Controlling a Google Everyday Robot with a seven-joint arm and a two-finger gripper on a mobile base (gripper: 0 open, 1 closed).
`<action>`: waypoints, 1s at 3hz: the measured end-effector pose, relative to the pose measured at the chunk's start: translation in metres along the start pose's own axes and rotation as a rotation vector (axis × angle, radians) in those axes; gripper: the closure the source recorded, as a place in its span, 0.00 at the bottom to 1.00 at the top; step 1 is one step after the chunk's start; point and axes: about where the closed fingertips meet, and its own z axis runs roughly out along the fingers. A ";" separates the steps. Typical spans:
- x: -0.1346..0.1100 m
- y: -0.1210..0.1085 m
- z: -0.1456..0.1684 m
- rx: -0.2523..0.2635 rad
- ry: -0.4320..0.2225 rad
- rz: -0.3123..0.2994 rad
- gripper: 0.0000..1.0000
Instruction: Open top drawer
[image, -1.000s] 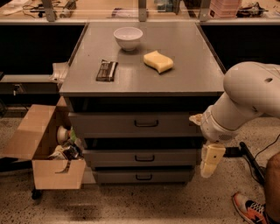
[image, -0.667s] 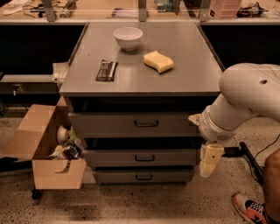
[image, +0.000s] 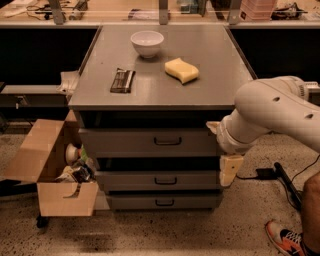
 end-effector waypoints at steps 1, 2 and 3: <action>0.004 -0.027 0.020 0.034 0.000 -0.008 0.00; 0.008 -0.047 0.043 0.028 -0.011 0.017 0.00; 0.012 -0.059 0.071 -0.008 -0.027 0.046 0.00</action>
Offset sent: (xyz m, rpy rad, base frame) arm 0.0935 0.0023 -0.0566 0.0477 0.0038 -0.0545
